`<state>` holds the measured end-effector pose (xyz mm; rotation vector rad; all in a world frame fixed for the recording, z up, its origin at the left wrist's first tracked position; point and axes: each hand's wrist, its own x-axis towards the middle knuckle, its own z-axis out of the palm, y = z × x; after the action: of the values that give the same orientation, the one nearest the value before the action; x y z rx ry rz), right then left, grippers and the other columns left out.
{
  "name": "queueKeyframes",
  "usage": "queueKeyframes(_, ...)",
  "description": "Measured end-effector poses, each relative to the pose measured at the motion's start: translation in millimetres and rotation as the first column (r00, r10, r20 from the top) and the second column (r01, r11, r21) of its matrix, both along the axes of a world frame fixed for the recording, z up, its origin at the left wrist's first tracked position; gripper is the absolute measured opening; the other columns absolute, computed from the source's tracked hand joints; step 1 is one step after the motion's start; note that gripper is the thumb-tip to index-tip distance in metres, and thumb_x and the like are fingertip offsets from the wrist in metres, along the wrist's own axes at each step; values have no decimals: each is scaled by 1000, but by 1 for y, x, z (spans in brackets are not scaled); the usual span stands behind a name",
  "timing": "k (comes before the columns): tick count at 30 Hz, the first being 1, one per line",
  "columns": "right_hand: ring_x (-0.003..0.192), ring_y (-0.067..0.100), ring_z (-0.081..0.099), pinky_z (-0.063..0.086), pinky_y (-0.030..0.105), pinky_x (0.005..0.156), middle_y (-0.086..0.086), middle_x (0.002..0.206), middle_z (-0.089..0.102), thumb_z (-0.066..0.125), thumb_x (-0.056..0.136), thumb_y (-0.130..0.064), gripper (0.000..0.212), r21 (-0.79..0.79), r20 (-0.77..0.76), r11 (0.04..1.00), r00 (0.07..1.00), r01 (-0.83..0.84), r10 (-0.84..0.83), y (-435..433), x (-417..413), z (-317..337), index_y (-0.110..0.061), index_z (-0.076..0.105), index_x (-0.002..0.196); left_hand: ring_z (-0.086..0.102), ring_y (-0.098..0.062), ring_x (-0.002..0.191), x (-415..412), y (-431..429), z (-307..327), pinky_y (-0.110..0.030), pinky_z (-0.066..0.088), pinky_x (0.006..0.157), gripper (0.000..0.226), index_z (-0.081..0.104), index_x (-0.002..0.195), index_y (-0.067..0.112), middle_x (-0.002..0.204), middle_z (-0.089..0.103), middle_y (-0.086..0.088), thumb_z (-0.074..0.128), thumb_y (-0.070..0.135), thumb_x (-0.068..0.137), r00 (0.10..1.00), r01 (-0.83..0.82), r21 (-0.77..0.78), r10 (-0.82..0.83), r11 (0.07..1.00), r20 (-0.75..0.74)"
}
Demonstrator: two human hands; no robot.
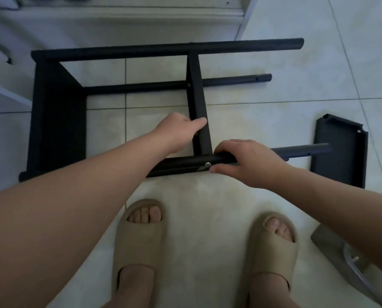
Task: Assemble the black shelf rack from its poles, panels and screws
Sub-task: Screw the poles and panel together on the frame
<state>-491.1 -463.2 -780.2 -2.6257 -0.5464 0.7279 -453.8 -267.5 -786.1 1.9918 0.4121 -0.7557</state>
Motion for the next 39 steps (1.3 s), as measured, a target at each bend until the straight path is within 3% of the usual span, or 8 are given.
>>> queueKeyframes(8,71,16,56,36,31,58,-10,71,58,57,78,-64,37,-8,61,996,995,86,-85,3,-17,-10,-28,53,85,40,-20,65,-7,-6,-16,-31,33,64,34,59,80,14,74,43,-9,58,43,97,984,167,-6,-166,986,66)
queueKeyframes(15,60,9,47,31,28,52,-9,65,50,56,78,-61,40,-59,-10,995,997,78,-79,-1,-66,-16,-26,36,75,32,-8,37,-45,-15,-17,-25,29,45,47,54,66,11,44,35,7,58,46,98,961,277,-12,-277,961,20)
queueKeyframes(24,63,4,49,32,26,55,-14,66,50,61,82,-67,40,29,-130,999,991,41,-37,-10,-77,-13,-35,38,74,37,-9,45,-50,-9,-19,-28,32,55,44,55,69,13,58,42,1,58,45,98,907,416,-75,-420,906,-44)
queueKeyframes(26,74,5,49,38,28,64,-18,83,52,57,78,-73,38,45,-65,998,997,54,-51,-11,-81,-16,-37,49,89,37,-9,45,-49,-6,-19,-28,32,54,42,57,71,12,61,43,0,58,43,99,898,424,-128,-435,896,-69)
queueKeyframes(28,101,11,50,44,30,84,-11,114,51,56,73,-80,77,59,7,994,996,91,-91,-13,-81,-19,-28,49,128,38,-13,51,-47,-5,-19,-28,33,56,39,59,76,9,62,43,-3,59,41,99,897,412,-185,-432,892,-89)
queueKeyframes(32,154,26,12,20,44,121,2,168,8,47,71,-90,121,-4,124,1000,992,28,-27,-15,-74,-25,-24,4,162,33,-13,47,-46,-4,-19,-26,31,50,42,50,65,15,51,38,6,57,35,101,897,380,-268,-423,885,-126)
queueKeyframes(35,157,24,-15,5,55,126,2,170,-18,39,74,-93,126,-90,161,991,980,-102,115,-15,-66,-27,-17,-9,162,27,-12,49,-49,2,-18,-24,26,49,31,48,75,16,56,31,3,50,25,105,871,323,-424,-441,846,-217)
queueKeyframes(39,157,24,-11,6,60,125,8,170,-14,34,81,-89,122,-132,210,975,956,-178,203,-13,-63,-26,-6,-5,162,30,-11,53,-49,14,-20,-24,28,52,28,68,110,8,62,35,2,40,8,103,854,256,-452,-419,855,-308)
